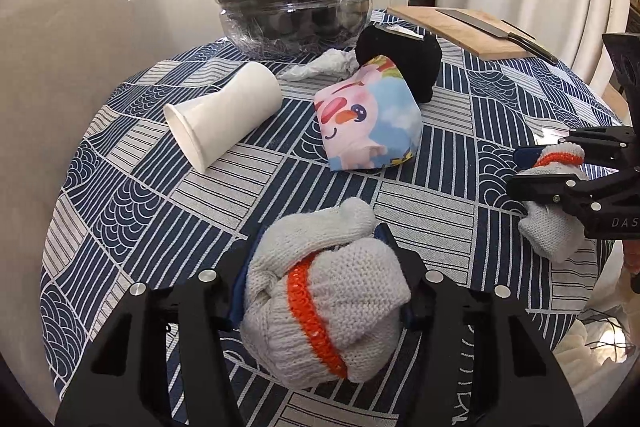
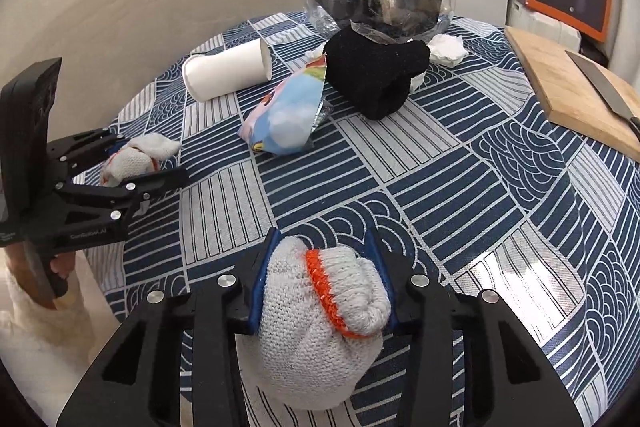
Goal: Collect trash
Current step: 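Grasp the grey knit glove with left tool while right tool grasps the other glove, then carry both grey gloves over the trash bin and open both tools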
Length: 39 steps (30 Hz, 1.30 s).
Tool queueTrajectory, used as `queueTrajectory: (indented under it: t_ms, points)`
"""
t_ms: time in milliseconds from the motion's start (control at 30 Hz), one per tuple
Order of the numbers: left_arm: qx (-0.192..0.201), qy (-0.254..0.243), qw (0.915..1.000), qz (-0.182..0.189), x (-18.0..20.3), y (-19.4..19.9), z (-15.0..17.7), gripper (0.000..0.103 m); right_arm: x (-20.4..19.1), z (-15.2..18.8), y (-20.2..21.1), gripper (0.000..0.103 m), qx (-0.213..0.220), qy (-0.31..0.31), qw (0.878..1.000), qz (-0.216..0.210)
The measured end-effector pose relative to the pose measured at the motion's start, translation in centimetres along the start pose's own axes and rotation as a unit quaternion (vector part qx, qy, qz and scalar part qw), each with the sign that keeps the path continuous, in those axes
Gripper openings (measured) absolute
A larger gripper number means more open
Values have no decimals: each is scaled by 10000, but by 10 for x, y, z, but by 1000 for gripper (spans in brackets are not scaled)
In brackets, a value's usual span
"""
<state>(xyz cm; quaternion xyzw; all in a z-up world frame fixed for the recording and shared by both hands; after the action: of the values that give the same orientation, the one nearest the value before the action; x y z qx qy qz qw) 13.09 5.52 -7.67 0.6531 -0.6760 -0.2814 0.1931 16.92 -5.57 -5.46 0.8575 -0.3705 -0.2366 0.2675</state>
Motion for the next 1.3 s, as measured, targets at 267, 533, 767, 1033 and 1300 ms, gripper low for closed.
queueTrajectory:
  t_ms: [267, 533, 767, 1033, 1300]
  points:
    - [430, -35, 9977, -521, -16, 34, -29, 56, 7, -11, 26, 39, 157, 175, 9992, 320]
    - [873, -113, 9933, -745, -23, 67, -65, 56, 7, -42, 62, 39, 536, 319, 9967, 515]
    - [1112, -89, 9901, -848, -31, 80, -92, 57, 3, -78, 85, 39, 936, 440, 9930, 564]
    - [1317, -98, 9883, -758, -40, 82, -125, 57, 3, -117, 94, 39, 1259, 601, 9886, 575]
    - [1507, 116, 9885, 47, -49, 71, -156, 57, 9, -157, 92, 39, 1557, 681, 9837, 580]
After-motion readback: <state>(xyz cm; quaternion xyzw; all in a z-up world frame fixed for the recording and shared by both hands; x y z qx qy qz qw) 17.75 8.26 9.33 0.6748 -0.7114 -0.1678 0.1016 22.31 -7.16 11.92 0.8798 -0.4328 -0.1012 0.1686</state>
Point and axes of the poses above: each gripper's, at about its wrist camera, not at the fingertips, and y roughly against the way its jaws point, x to its right, z to its underside, the point moved 5 cm from there along -y, roughly the way its jaws point, and after that the axes turned 10 degrees about x, right-handed, at the moved point
